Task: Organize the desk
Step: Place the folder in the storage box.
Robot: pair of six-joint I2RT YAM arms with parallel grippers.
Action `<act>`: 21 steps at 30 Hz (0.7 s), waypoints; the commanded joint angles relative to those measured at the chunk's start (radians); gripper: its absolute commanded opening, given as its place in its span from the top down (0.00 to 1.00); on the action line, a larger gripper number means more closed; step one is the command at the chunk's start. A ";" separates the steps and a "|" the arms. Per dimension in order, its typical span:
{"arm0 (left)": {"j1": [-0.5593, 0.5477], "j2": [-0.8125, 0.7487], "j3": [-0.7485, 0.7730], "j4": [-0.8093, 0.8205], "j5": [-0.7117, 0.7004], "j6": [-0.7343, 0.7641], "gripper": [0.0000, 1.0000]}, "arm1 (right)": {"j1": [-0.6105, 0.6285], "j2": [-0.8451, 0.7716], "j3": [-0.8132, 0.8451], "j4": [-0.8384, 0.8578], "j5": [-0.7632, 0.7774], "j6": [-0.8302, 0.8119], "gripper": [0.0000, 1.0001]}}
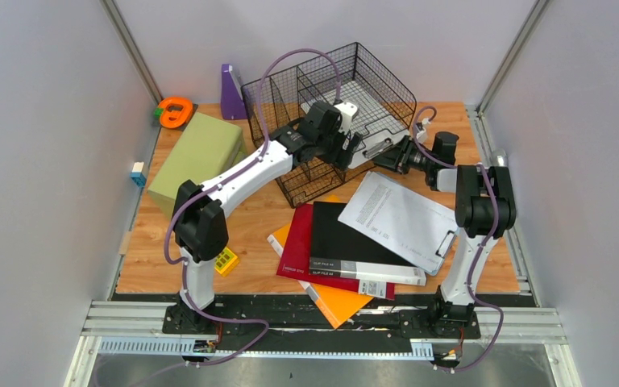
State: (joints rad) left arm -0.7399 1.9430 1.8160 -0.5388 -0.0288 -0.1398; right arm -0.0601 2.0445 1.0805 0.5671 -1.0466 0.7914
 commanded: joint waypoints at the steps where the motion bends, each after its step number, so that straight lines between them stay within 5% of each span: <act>1: 0.000 -0.070 -0.007 0.006 -0.026 0.063 0.08 | 0.004 -0.057 0.018 -0.104 0.027 -0.108 0.66; 8: 0.000 -0.143 -0.074 0.005 -0.048 0.166 0.01 | -0.049 -0.226 -0.033 -0.434 0.030 -0.414 0.49; 14: -0.003 -0.235 -0.222 0.017 0.066 0.255 0.00 | -0.168 -0.451 -0.121 -0.666 0.042 -0.640 0.40; 21: -0.046 -0.305 -0.357 0.084 0.164 0.328 0.00 | -0.208 -0.769 -0.181 -0.938 0.239 -0.939 0.29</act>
State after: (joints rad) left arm -0.7547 1.6871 1.5055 -0.5190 0.0563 0.1135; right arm -0.2783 1.4334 0.9203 -0.1753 -0.9298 0.0921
